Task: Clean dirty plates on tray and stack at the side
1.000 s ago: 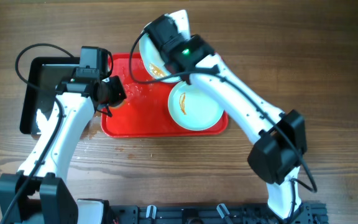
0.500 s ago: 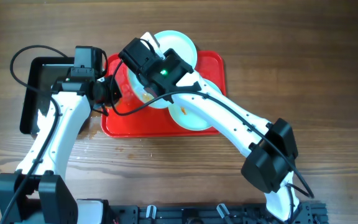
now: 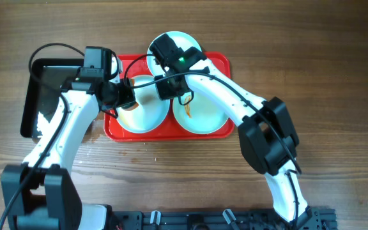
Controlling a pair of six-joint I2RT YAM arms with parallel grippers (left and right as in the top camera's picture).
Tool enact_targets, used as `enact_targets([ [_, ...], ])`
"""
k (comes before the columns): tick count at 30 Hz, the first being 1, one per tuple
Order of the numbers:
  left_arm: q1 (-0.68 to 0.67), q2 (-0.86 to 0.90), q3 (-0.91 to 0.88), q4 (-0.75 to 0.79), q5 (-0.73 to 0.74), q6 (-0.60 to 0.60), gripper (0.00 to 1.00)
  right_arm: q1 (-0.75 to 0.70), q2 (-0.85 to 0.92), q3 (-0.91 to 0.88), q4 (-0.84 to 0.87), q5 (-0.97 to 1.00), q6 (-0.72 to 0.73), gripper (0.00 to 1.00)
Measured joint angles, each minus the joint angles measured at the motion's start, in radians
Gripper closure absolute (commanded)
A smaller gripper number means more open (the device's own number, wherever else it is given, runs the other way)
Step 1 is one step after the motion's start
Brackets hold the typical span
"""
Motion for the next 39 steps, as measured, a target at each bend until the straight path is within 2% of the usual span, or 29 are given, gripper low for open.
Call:
enact_targets([
  [14,0.0,0.267,0.009,0.145,0.011,0.0,0.96,-0.003,0.029,0.0,0.007,-0.056,0.026,0.96],
  [19,0.001,0.299,0.024,0.138,0.017,0.0,0.96,-0.001,0.034,-0.002,0.008,-0.061,0.026,0.96],
  [22,0.002,0.299,0.034,0.08,-0.023,0.0,0.96,-0.001,0.034,-0.002,0.019,-0.061,0.026,0.95],
  [24,0.002,0.298,0.037,0.063,-0.048,-0.001,0.96,-0.001,0.035,-0.002,0.031,-0.061,0.027,0.82],
  [25,0.002,0.298,0.037,0.062,-0.053,0.0,0.96,-0.001,0.035,-0.002,0.033,-0.061,0.032,0.66],
  [26,0.002,0.298,0.037,0.062,-0.055,-0.001,0.96,-0.001,0.037,-0.002,0.034,-0.063,0.034,0.61],
  [28,0.002,0.298,0.037,0.062,-0.062,0.0,0.96,-0.001,0.042,-0.002,0.039,-0.063,0.036,0.59],
  [30,0.002,0.298,0.037,0.062,-0.063,0.0,0.96,-0.001,0.051,-0.002,0.042,-0.063,0.037,0.66],
  [34,0.002,0.298,0.037,0.062,-0.063,0.0,0.96,-0.001,0.058,-0.002,0.063,-0.059,0.025,0.68],
  [37,0.002,0.298,0.037,0.061,-0.063,-0.001,0.96,-0.001,0.105,-0.002,0.076,-0.06,0.018,0.93],
  [39,0.002,0.298,0.037,0.061,-0.067,0.0,0.96,-0.001,0.116,0.0,0.082,-0.067,0.014,0.96],
])
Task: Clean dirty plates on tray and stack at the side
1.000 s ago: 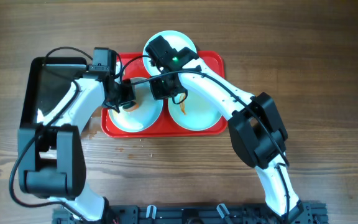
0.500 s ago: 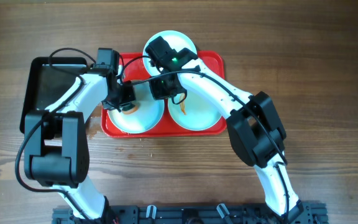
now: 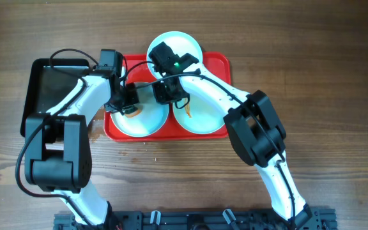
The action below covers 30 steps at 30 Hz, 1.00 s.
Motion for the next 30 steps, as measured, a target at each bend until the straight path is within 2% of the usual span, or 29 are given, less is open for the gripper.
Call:
enact_targets([
  [4,0.002,-0.001,0.0,-0.002,-0.003,0.0,0.96,-0.001,0.0,0.0,0.009,-0.009,0.0,0.96],
  [11,0.008,-0.001,-0.003,-0.004,0.103,0.008,0.96,-0.001,0.0,0.0,0.009,-0.011,0.0,0.96],
  [17,0.019,-0.008,0.0,-0.109,-0.019,0.008,0.96,-0.001,0.0,0.0,0.006,-0.012,0.001,0.96],
  [20,0.066,-0.01,0.0,-0.103,-0.089,0.011,0.96,0.002,0.0,0.0,0.001,-0.023,0.005,0.96],
  [25,0.106,-0.009,0.026,-0.149,-0.115,0.004,0.96,0.01,0.0,0.0,0.002,-0.031,0.012,0.96],
  [27,0.112,-0.012,0.049,-0.159,-0.093,0.002,0.96,0.01,0.0,0.0,0.001,-0.031,0.02,0.96],
  [30,0.121,-0.069,0.064,-0.075,0.023,-0.005,0.96,0.009,0.0,0.0,0.001,-0.03,0.024,0.96],
])
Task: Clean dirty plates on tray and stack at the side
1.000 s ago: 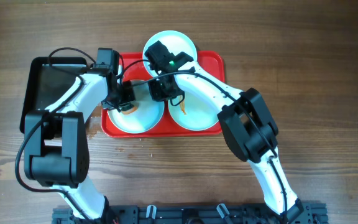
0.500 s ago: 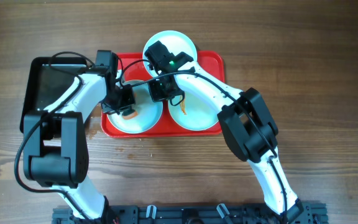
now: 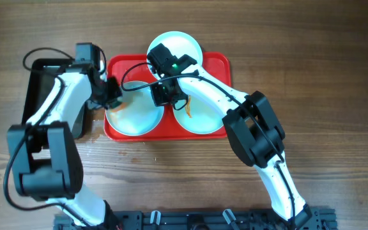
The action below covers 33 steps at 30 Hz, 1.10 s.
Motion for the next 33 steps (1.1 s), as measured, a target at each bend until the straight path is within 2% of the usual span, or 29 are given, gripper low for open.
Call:
enact_targets([
  [6,-0.005,0.024,0.01,0.022,0.085,-0.001,0.96,0.0,0.0,0.0,0.0,0.0,0.003,0.96],
  [17,-0.088,0.107,0.001,0.048,0.103,-0.001,0.96,0.0,0.0,0.0,0.0,0.0,0.003,0.96],
  [26,-0.086,0.116,0.005,0.052,-0.034,-0.004,0.96,0.0,0.0,0.0,0.0,0.0,0.003,0.95],
  [33,-0.058,0.12,0.025,-0.119,-0.142,-0.089,0.96,0.0,0.0,0.0,0.0,0.0,0.003,0.96],
])
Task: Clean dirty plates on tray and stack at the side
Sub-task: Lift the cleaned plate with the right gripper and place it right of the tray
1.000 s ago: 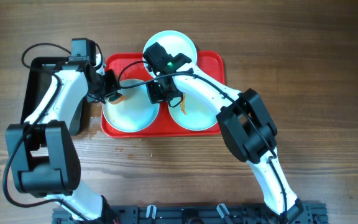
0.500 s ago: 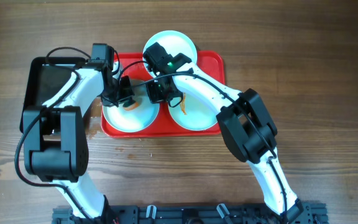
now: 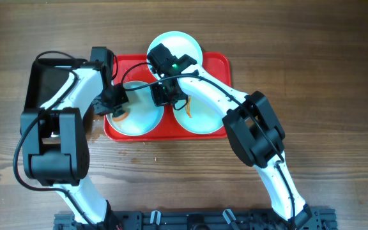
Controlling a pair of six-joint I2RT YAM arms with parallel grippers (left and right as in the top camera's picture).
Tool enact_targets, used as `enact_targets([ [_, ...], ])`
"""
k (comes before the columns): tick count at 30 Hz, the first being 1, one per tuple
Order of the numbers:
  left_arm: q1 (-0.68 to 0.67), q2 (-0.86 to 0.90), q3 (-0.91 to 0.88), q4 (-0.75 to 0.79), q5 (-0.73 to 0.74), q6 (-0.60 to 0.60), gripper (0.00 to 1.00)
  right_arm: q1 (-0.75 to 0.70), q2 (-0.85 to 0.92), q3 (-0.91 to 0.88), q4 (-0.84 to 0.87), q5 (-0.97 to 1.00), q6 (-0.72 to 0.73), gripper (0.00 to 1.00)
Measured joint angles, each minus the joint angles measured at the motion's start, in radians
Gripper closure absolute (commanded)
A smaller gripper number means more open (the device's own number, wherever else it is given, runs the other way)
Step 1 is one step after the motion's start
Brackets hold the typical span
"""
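Note:
A red tray (image 3: 217,62) holds two white plates side by side. A third white plate (image 3: 183,43) lies at its far edge. My left gripper (image 3: 117,110) is low over the left plate (image 3: 140,120), near its left rim, and is shut on an orange-brown sponge (image 3: 119,115). My right gripper (image 3: 165,96) sits on that plate's right rim and looks shut on it. Orange-brown smears (image 3: 188,112) mark the right plate (image 3: 204,116). The plate surface under both grippers is hidden.
A black bin (image 3: 48,86) stands left of the tray, under my left arm. A wet patch (image 3: 96,132) darkens the wood by the tray's front-left corner. Cables loop over the tray's far left part.
My left gripper has moved with the sponge from the tray's left edge to a spot nearer me, over the left plate's left part. The right gripper has stayed on the plate's rim.
First my left gripper was over the left plate's left half with the sponge, and the right gripper was at the plate's far-right rim. Then the left sat further in on the plate, then out at the tray's left edge. Now it is back over the plate.

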Motion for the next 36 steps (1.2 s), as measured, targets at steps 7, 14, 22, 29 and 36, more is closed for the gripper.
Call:
enact_targets([
  [7,0.003,0.016,0.019,-0.248,0.037,-0.018,0.96,0.005,0.0,0.0,0.0,0.004,0.026,0.96],
  [14,0.006,-0.087,0.101,-0.246,0.141,0.015,0.96,-0.006,0.005,0.023,0.011,0.031,0.03,0.96],
  [22,0.006,-0.325,0.123,-0.192,0.083,0.022,0.96,-0.104,-0.039,0.118,-0.032,0.125,0.003,0.96],
  [29,0.006,-0.325,0.123,-0.171,0.064,0.022,0.96,-0.075,-0.272,0.132,-0.087,0.501,-0.177,0.96],
  [36,0.006,-0.325,0.123,-0.166,0.064,0.022,0.96,0.094,-0.272,0.132,-0.061,1.001,-0.381,0.96],
])
